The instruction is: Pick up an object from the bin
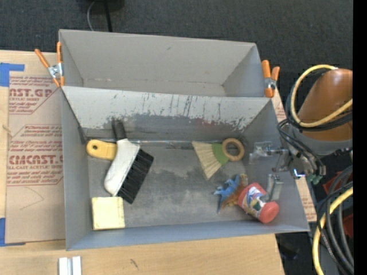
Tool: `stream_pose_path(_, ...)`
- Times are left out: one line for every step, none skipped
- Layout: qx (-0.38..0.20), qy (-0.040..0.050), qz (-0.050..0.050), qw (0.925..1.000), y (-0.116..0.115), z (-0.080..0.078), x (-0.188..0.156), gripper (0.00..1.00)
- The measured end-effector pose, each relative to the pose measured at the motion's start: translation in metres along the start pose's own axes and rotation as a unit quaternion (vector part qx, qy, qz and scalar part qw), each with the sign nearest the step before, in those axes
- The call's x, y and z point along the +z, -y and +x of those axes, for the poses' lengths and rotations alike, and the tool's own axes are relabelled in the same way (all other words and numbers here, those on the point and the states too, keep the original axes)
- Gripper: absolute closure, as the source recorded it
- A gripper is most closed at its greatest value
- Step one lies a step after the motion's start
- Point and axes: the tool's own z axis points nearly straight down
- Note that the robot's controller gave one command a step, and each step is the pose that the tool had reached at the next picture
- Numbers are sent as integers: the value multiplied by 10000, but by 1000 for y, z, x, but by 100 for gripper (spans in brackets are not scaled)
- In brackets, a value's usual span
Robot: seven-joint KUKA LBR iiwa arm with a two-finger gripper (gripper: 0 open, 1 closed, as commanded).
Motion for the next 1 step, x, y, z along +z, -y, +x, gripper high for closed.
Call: stream_pose_path(-9,38,7,10000,-1,-2,-5,0)
